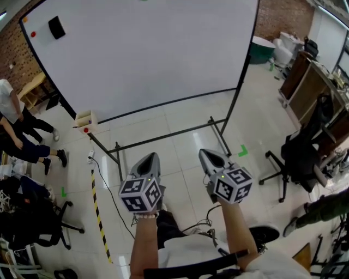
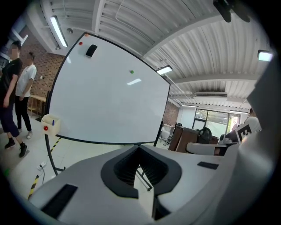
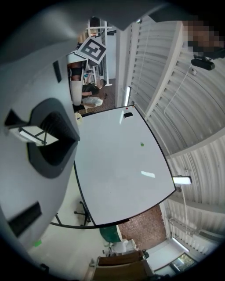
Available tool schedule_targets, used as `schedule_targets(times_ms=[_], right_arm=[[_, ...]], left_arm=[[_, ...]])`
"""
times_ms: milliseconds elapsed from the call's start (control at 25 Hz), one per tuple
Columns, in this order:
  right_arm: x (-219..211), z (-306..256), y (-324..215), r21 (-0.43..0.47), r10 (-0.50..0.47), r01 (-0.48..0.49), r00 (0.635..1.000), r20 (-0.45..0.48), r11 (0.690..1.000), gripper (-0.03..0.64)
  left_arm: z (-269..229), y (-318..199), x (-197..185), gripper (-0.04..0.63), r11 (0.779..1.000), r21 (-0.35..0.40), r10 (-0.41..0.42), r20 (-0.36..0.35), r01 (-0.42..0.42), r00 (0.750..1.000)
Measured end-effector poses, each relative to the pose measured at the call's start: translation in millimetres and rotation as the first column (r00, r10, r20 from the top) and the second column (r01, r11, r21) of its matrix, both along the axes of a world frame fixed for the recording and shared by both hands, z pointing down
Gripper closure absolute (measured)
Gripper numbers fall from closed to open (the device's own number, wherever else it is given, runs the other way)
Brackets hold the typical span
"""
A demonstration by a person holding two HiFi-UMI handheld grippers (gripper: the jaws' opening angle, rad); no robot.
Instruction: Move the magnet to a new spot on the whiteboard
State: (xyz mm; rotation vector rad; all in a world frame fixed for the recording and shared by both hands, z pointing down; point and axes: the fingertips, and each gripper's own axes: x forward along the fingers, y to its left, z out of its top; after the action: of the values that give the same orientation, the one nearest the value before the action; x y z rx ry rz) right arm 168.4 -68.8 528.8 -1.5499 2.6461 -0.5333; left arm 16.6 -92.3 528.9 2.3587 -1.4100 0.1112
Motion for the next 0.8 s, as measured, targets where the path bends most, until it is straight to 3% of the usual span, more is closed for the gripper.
schedule_targets(times_ms=[280,520,800], right_arm=[[4.4,4.2,56.9,-0.002,-0.051,0.052,0.996,0.074,0.999,0.614],[-23.6,2.3,76.5,0.015,-0.075,0.074,0.988,0.132,0.997,0.614],[-53.9,-14.1,79.8,0.034,0.01,-0.011,1.0,0.022,0.999,0.614]], left_arm=[[3.2,71.9,4.8,0.595,0.999,-0.031,-0.033,0.066,0.035,0.997],[4.2,85.6,-8.2,0.595,0.999,-0.034,-0.018,0.081,0.021,0.997],[0.9,76.9,-42.6,0.595,0.998,-0.029,0.052,0.068,-0.05,0.996]])
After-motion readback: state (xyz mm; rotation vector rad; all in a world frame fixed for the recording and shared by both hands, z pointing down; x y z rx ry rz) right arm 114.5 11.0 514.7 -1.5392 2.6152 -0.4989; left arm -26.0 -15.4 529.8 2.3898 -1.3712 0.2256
